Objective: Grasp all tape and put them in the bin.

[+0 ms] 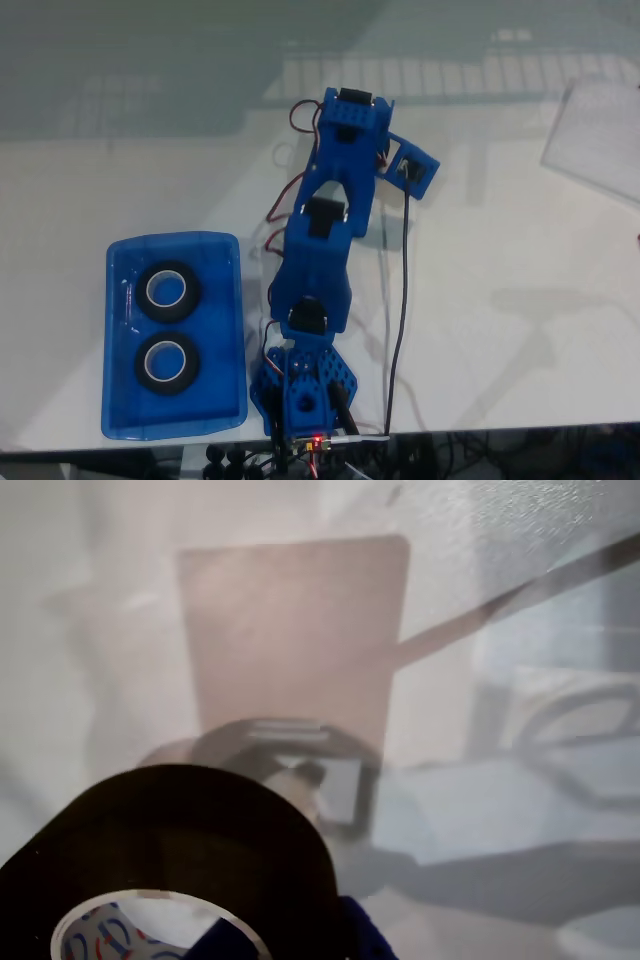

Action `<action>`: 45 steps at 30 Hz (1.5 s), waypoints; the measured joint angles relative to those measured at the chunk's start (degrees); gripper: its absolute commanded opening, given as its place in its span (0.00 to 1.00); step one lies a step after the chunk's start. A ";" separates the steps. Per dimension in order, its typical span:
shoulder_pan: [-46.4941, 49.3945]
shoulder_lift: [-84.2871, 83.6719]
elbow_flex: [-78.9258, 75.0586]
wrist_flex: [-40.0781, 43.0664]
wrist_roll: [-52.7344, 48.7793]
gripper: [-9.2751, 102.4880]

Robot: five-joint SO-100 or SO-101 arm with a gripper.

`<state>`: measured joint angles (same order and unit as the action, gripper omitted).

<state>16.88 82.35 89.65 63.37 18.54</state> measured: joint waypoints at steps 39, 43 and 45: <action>-73.56 90.53 52.73 10.72 -28.48 0.08; -73.30 92.20 53.00 10.99 -29.09 0.11; -73.65 92.99 53.09 10.99 -29.18 0.13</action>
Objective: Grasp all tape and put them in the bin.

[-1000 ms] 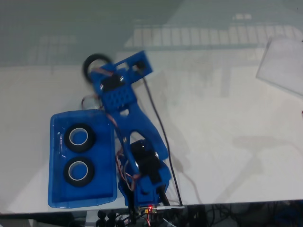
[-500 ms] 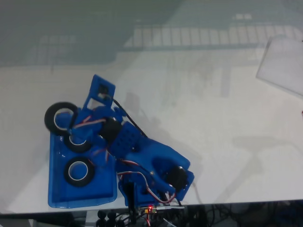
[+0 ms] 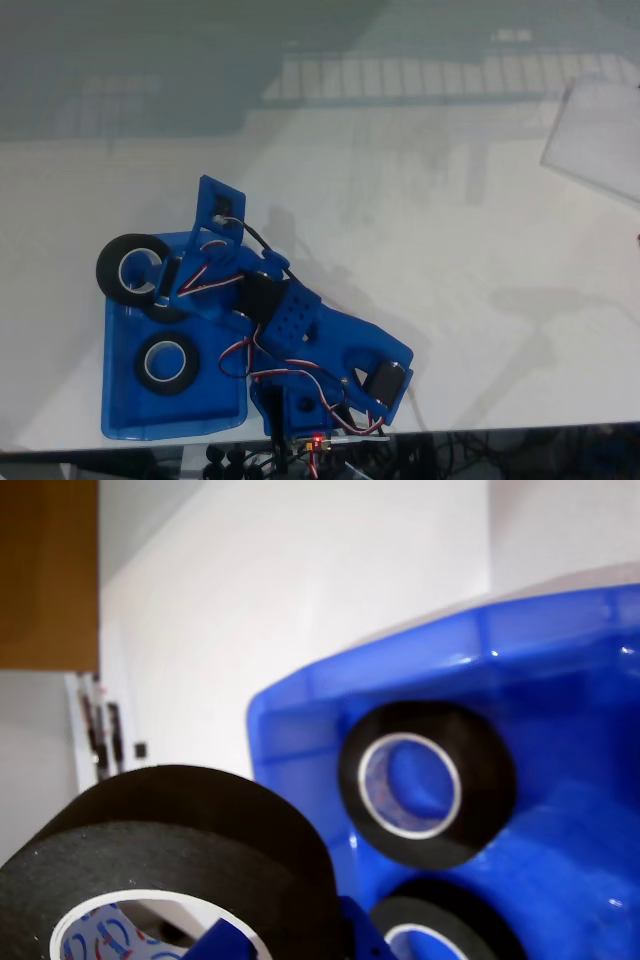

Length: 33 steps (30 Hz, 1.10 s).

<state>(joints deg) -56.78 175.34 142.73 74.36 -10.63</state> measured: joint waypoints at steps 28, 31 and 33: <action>4.66 5.19 -0.09 -0.79 2.46 0.22; 6.94 5.19 -0.09 -2.11 2.11 0.22; 10.02 5.27 -0.09 -3.25 1.76 0.22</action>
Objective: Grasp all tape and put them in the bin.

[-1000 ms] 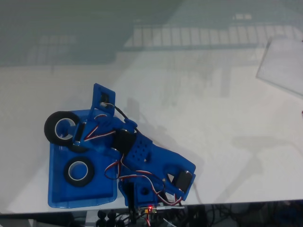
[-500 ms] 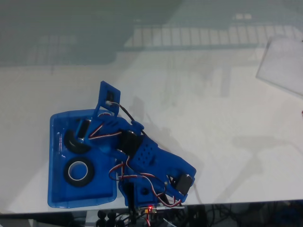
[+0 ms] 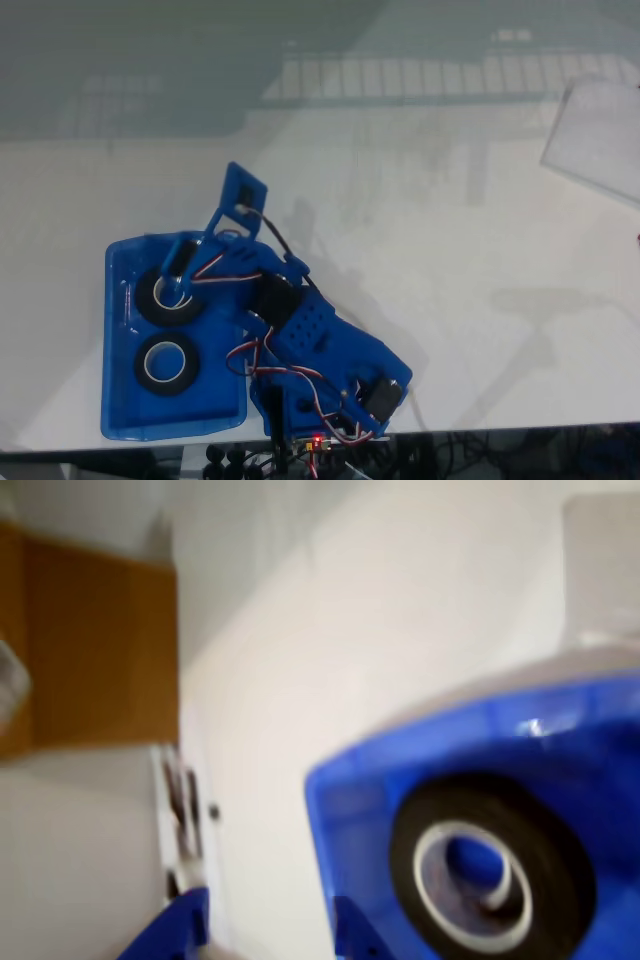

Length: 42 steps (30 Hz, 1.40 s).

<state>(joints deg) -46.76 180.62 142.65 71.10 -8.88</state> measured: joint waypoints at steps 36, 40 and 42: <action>51.24 9.05 31.11 -25.49 -5.10 0.08; 51.33 9.05 32.61 -25.84 -4.22 0.08; 51.33 9.05 32.96 -25.75 -3.78 0.08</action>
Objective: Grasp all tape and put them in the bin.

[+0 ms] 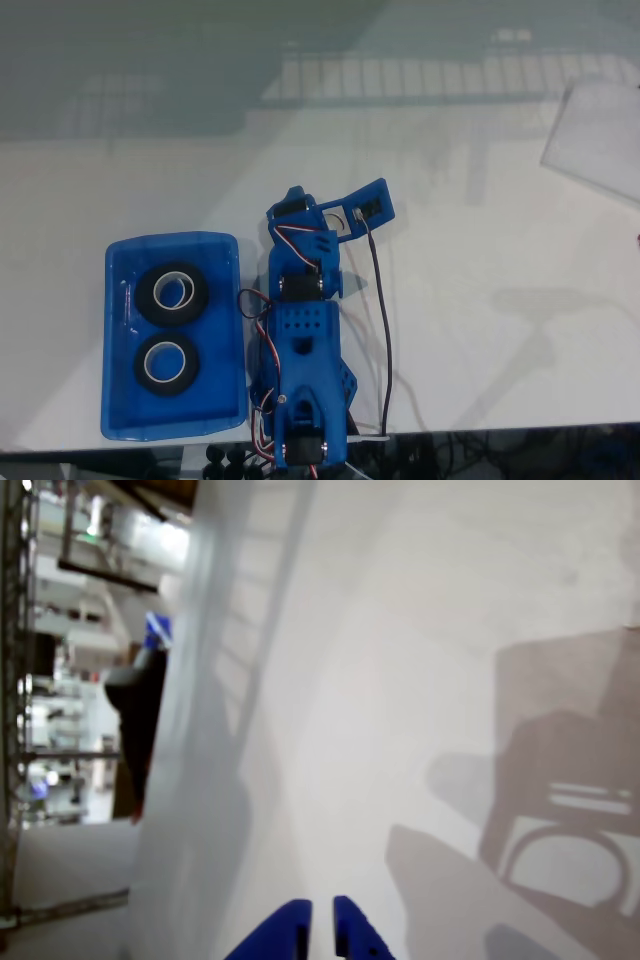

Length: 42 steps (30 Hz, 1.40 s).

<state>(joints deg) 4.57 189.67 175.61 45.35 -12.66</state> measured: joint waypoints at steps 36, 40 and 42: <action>3.87 0.00 0.00 0.09 4.92 0.08; 3.87 0.00 0.00 0.09 4.92 0.08; 3.87 0.00 0.00 0.09 4.92 0.08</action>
<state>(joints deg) 8.44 189.67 175.61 45.44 -7.73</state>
